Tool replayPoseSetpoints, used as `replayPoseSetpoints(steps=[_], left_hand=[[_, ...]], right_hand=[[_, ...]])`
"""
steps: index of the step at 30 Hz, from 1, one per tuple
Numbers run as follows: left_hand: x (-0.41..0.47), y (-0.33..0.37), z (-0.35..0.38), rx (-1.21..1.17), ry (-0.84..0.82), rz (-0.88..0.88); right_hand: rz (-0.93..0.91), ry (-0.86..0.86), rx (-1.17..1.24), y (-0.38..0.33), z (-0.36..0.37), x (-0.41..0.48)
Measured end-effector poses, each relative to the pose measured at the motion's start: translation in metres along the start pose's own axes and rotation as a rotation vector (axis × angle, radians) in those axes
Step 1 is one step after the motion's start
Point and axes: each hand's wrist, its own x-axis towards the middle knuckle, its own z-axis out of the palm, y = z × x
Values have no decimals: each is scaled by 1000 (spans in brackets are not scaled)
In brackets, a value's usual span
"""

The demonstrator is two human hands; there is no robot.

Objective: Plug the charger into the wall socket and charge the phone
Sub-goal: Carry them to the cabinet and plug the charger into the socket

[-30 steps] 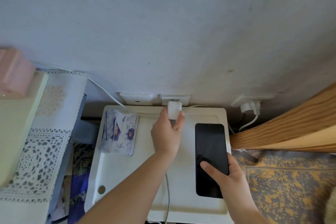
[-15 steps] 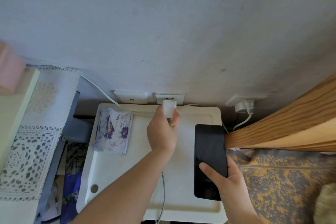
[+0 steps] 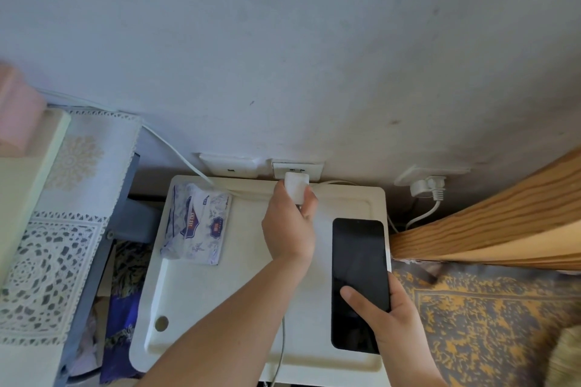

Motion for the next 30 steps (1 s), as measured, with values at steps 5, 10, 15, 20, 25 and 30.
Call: replayPoseSetpoints(steps=[5, 10, 15, 20, 25, 30], left_hand=[[-3, 11, 1, -260, -66, -143], [8, 14, -15, -510, -356, -364], [13, 10, -25, -603, -454, -496], [10, -4, -26, -742, -333, -456], [6, -4, -20, -780, -235, -481], [7, 1, -19, -780, -229, -462]], right_hand=[[13, 6, -18, 5, -5, -1], [24, 19, -16, 6, -3, -1], [28, -5, 9, 5, 3, -4], [41, -6, -1, 9, -1, -7], [50, -4, 3, 11, -7, -9], [52, -5, 13, 12, -8, -9]])
